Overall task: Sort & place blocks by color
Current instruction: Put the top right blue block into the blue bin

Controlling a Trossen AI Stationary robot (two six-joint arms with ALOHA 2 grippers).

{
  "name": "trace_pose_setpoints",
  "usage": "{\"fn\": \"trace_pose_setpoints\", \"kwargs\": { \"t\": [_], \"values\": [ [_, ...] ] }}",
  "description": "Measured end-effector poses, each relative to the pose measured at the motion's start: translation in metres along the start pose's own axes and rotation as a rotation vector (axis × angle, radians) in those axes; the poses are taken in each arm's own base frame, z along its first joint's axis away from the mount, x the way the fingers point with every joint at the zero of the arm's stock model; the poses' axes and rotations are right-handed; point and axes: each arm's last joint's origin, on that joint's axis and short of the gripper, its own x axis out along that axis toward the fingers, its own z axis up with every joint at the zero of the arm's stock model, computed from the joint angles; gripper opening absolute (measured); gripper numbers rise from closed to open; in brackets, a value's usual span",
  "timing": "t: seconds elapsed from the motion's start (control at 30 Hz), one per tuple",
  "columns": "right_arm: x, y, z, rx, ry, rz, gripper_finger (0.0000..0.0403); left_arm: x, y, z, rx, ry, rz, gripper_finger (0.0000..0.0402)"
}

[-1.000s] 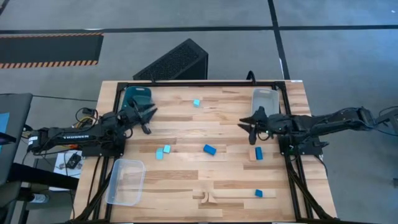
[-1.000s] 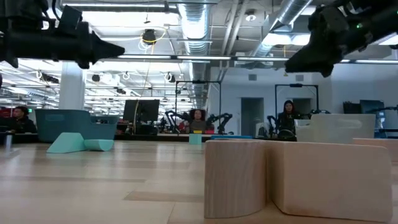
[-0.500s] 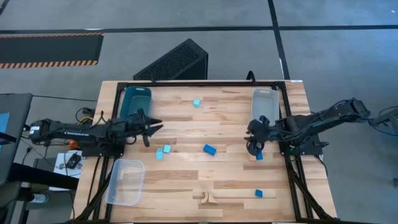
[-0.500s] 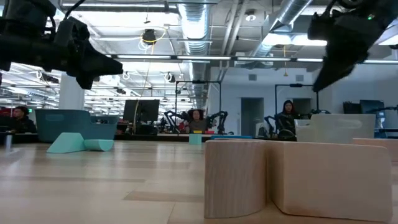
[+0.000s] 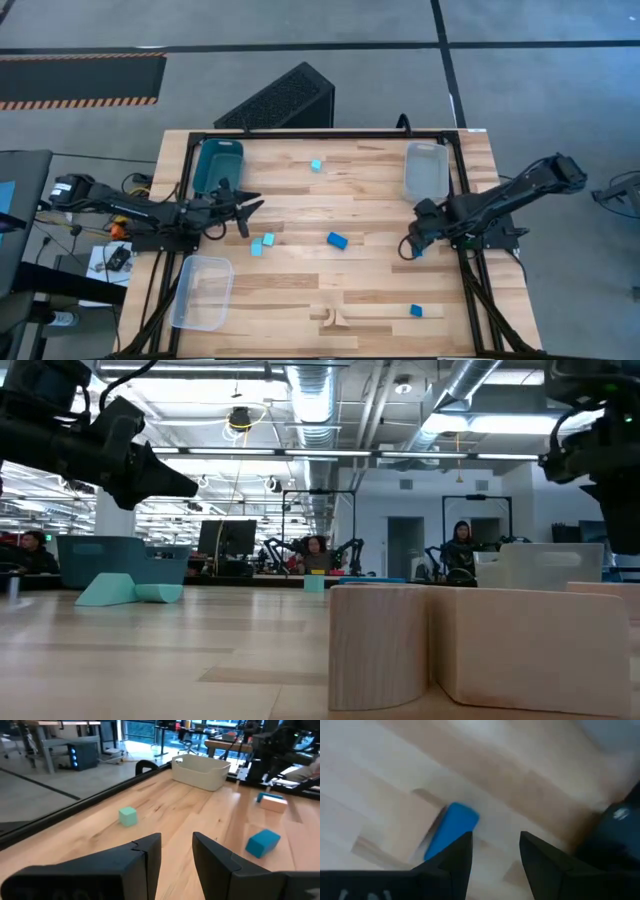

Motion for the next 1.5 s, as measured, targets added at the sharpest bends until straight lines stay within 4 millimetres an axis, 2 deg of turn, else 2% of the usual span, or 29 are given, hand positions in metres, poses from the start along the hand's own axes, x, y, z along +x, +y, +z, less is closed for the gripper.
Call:
{"fn": "trace_pose_setpoints", "kwargs": {
  "t": [0.33, 0.5, 0.8, 0.97, 1.1, 1.23, 1.37, 1.5],
  "values": [
    [0.021, 0.020, -0.005, 0.057, 0.015, -0.079, 0.0222, 0.007, -0.004, -0.001, 0.041, -0.021, 0.010, 0.0100],
    [0.029, 0.030, -0.008, 0.040, 0.027, -0.050, 0.0235, 0.010, -0.005, -0.007, 0.005, 0.016, 0.007, 0.0100],
    [0.049, 0.039, -0.013, 0.007, 0.104, -0.135, 0.0234, 0.014, -0.006, -0.018, -0.021, 0.090, 0.015, 0.0100],
    [0.057, 0.046, -0.013, -0.055, 0.130, -0.125, 0.0208, 0.015, -0.007, -0.016, -0.035, 0.064, 0.023, 0.0100],
    [0.056, 0.046, -0.008, -0.088, 0.133, -0.101, 0.0161, 0.016, -0.007, -0.015, -0.047, 0.048, 0.017, 0.0100],
    [0.047, 0.040, -0.002, -0.088, 0.083, -0.071, 0.0116, 0.016, -0.008, -0.012, -0.062, 0.025, 0.011, 0.0100],
    [0.031, 0.030, 0.004, -0.088, -0.029, -0.048, 0.0115, 0.018, -0.010, -0.008, -0.051, 0.009, 0.001, 0.0100],
    [0.013, 0.024, 0.013, -0.081, -0.227, 0.031, 0.0128, 0.022, -0.016, 0.002, -0.024, -0.012, -0.047, 0.0104]
  ]
}}
